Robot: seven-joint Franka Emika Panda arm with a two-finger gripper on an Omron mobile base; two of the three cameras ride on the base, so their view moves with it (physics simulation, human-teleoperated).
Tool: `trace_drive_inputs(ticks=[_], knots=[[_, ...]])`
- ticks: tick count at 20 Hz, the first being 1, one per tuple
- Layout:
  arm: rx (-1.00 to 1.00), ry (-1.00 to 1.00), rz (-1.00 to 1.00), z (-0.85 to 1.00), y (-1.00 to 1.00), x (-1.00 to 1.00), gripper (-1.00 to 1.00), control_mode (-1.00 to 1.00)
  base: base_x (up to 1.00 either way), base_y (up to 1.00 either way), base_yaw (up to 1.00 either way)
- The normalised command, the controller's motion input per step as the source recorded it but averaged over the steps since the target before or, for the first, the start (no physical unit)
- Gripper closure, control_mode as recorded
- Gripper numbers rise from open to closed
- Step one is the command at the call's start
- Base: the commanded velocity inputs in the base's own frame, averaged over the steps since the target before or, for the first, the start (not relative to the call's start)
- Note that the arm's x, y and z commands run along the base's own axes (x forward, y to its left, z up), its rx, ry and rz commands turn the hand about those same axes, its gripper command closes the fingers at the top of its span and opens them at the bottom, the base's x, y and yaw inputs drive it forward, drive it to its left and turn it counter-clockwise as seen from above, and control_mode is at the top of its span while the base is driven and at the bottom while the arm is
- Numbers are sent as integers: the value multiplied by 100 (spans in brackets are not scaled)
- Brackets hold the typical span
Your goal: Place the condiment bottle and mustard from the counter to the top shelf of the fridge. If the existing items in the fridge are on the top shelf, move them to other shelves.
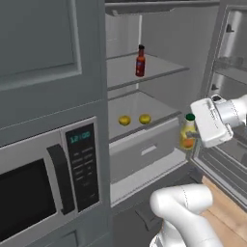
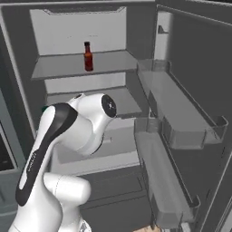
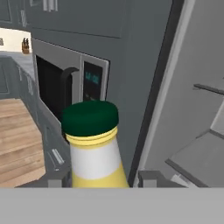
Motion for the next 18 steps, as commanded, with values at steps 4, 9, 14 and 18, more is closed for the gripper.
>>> trace_drive_inputs(ticks=[4,9,14,18], knots=[[0,0,0,0,0,0,100,100,2,-12,39],[0,0,0,0,0,0,100,100,10,0,34],[0,0,0,0,0,0,100,100,14,0,24],[0,0,0,0,0,0,100,100,18,0,27]])
